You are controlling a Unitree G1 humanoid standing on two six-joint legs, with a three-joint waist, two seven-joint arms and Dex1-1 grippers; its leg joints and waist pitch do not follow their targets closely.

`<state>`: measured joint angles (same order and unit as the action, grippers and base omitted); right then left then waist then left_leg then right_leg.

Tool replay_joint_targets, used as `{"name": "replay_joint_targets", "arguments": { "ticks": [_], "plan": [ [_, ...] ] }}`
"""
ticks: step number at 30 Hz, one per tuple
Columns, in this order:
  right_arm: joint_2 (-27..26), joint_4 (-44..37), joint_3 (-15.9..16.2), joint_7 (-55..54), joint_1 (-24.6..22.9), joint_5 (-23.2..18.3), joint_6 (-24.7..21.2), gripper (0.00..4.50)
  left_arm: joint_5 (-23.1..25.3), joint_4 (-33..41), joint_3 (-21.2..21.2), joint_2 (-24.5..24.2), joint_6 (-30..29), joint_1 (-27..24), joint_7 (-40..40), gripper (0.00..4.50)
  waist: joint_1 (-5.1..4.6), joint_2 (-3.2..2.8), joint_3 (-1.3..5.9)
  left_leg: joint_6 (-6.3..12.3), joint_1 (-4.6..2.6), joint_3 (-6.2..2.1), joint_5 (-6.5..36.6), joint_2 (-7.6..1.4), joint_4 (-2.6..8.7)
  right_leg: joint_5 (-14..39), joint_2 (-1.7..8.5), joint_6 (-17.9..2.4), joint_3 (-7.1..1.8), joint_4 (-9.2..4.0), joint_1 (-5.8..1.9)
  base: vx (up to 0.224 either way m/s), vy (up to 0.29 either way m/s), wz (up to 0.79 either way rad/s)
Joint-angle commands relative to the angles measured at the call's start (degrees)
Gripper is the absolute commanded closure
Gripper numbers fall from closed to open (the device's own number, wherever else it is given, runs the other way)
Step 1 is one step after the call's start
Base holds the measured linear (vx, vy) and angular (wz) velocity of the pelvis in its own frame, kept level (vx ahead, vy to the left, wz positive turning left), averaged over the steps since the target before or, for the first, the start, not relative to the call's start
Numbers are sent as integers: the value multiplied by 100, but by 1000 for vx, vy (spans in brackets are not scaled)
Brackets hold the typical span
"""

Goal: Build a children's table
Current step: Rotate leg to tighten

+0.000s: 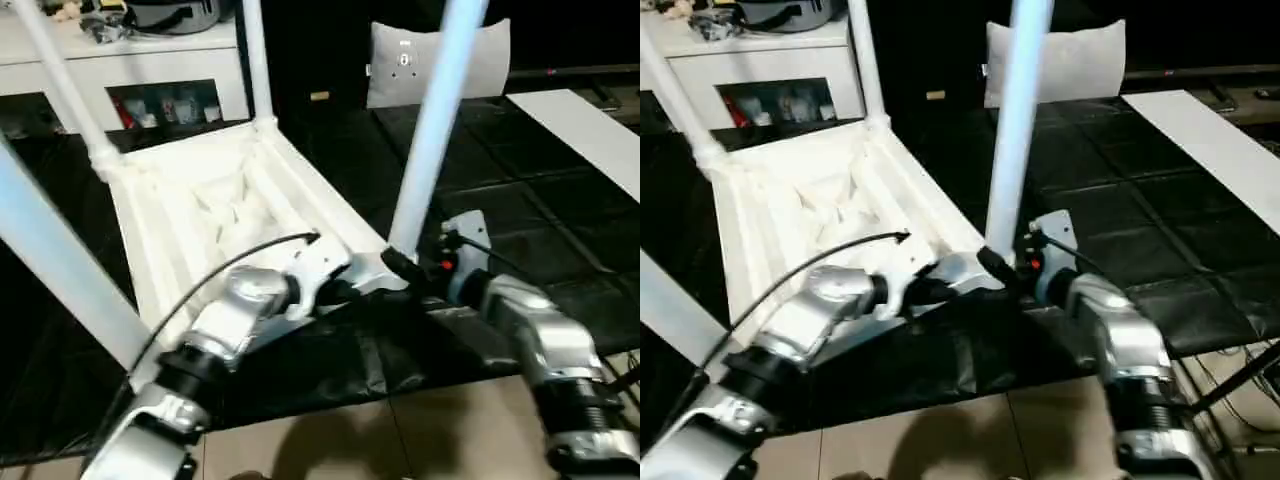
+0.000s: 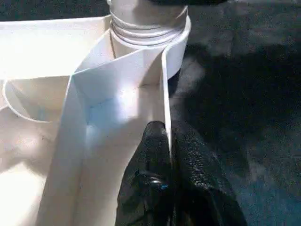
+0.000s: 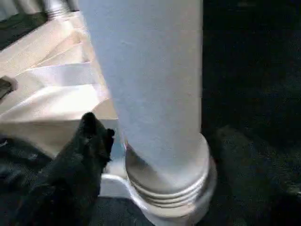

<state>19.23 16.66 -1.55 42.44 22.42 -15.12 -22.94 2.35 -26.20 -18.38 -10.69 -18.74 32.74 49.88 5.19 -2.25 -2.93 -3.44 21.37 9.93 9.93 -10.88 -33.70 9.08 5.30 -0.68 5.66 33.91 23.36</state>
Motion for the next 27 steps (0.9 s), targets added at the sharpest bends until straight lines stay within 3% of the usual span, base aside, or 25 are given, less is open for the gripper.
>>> {"name": "replay_joint_targets", "arguments": {
  "ticks": [1,8,14,15,17,23,27],
  "plan": [
    [223,-252,32,415,17,-131,21,25,-172,215,-29,-78,395,66,400,450,30,89,389,341,-57,-49,1332,-187,371,2184,326,-744,-260,-513,-318,0,0,0],
    [1045,-404,460,1816,-53,-85,303,7,-176,154,-358,-634,1062,56,1497,450,149,101,391,385,-53,-40,1301,-207,363,2055,339,-832,-268,-479,-306,0,0,0],
    [1312,-478,769,2513,-47,-135,263,77,-251,198,-531,-980,1413,6,2268,450,254,94,401,365,-70,-35,1229,-241,360,1862,349,-978,-284,-430,-297,0,0,0],
    [1355,-495,855,2684,-43,-178,204,77,-302,239,-564,-1066,1466,-9,2485,450,282,115,403,354,-83,-31,1241,-246,359,1873,353,-985,-288,-426,-289,0,0,0],
    [1378,-502,934,2864,-35,-233,136,83,-380,293,-591,-1146,1499,-21,2734,450,312,102,402,350,-70,-38,1253,-248,363,1898,363,-991,-286,-413,-297,0,0,0],
    [1390,-614,1072,3102,-70,-300,-24,144,-408,287,-595,-1199,1541,1,2874,450,304,120,383,268,-66,-51,1384,-244,378,2229,375,-877,-284,-445,-296,0,0,0],
    [1389,-752,1118,3250,-142,-461,-219,177,-433,234,-568,-1188,1573,0,2884,450,315,124,398,286,-63,-48,1273,-248,369,2072,369,-899,-289,-425,-294,0,0,0]
  ]
}}
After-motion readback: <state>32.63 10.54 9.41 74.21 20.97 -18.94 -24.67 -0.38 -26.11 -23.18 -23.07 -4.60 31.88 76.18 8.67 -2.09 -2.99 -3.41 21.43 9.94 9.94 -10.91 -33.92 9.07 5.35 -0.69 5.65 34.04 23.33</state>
